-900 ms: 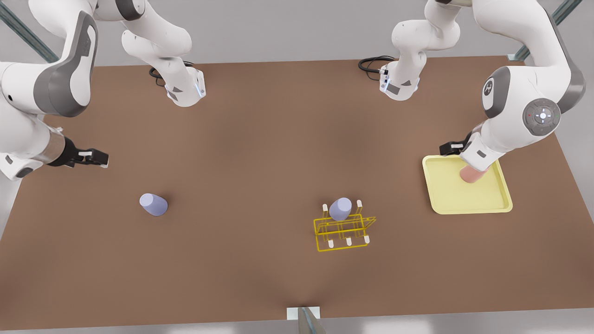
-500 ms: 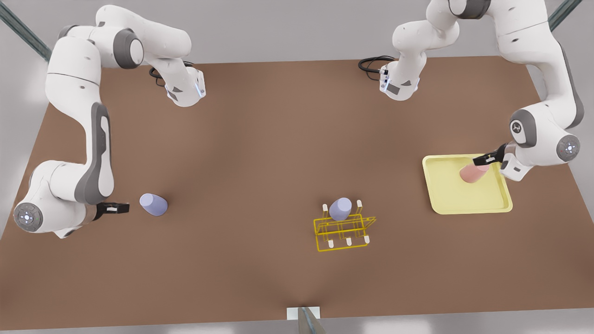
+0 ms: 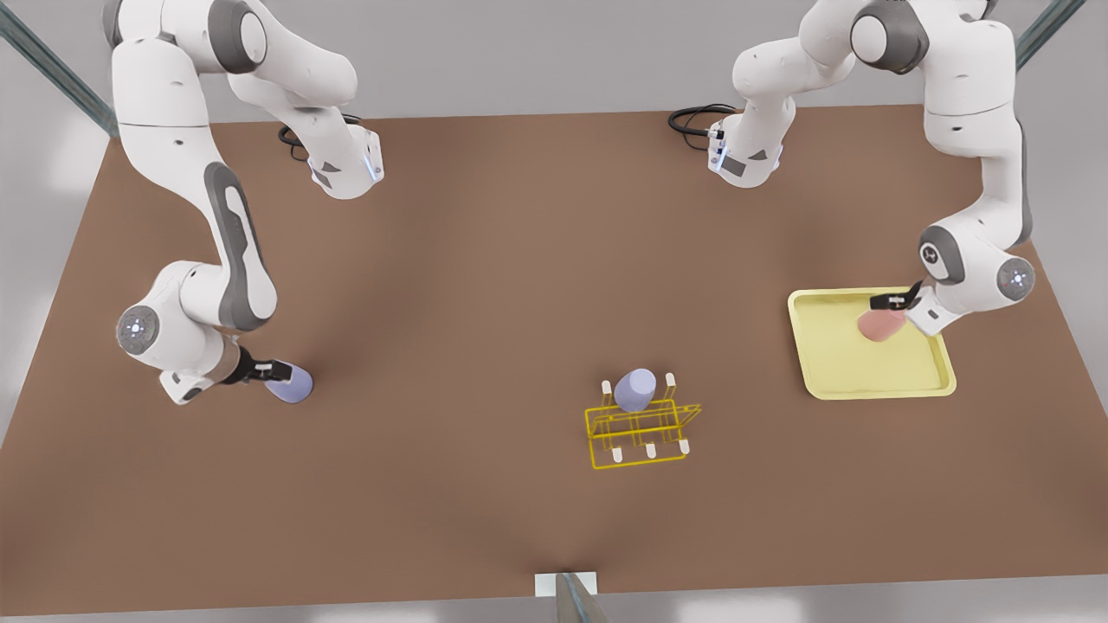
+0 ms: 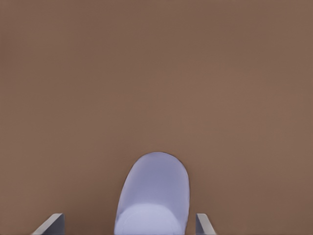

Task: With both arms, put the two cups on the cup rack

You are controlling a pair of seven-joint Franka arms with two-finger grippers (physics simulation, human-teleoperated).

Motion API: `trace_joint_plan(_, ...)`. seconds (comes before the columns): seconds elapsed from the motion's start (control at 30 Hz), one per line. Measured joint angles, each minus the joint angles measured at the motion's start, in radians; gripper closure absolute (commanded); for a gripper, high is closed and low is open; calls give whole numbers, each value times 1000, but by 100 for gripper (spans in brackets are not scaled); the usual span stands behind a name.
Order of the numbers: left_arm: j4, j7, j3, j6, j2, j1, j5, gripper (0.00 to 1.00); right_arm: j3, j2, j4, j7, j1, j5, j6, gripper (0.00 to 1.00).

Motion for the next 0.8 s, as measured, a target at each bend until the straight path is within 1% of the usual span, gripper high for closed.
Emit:
trace_joint_plan(0.2, -3, 95, -1, 81, 29, 8, -4, 0, 1, -3, -68, -15, 1, 2, 147, 0)
trace_joint_plan(0.27, -2, 120, -1, 93, 30, 7, -5, 8, 1, 2, -82, -18, 1, 2, 172, 0)
trace_joint_plan(0.43, -1, 172, -3, 110, 30, 7, -5, 10, 1, 17, -113, -26, -1, 2, 215, 0)
trace_joint_plan(0.57, 2, 205, -3, 118, 39, 5, -7, 11, 1, 21, -176, -31, -3, 2, 279, 0)
trace_joint_plan(0.7, 6, 231, -4, 124, 43, 5, -14, 12, 1, 28, -190, -34, -3, 2, 322, 0)
trace_joint_plan(0.73, 6, 236, -5, 124, 43, 5, -15, 14, 1, 31, -191, -35, -2, 2, 329, 0)
trace_joint_plan(0.8, 7, 246, -5, 125, 42, 3, -16, 15, 1, 39, -197, -37, 0, 2, 342, 0)
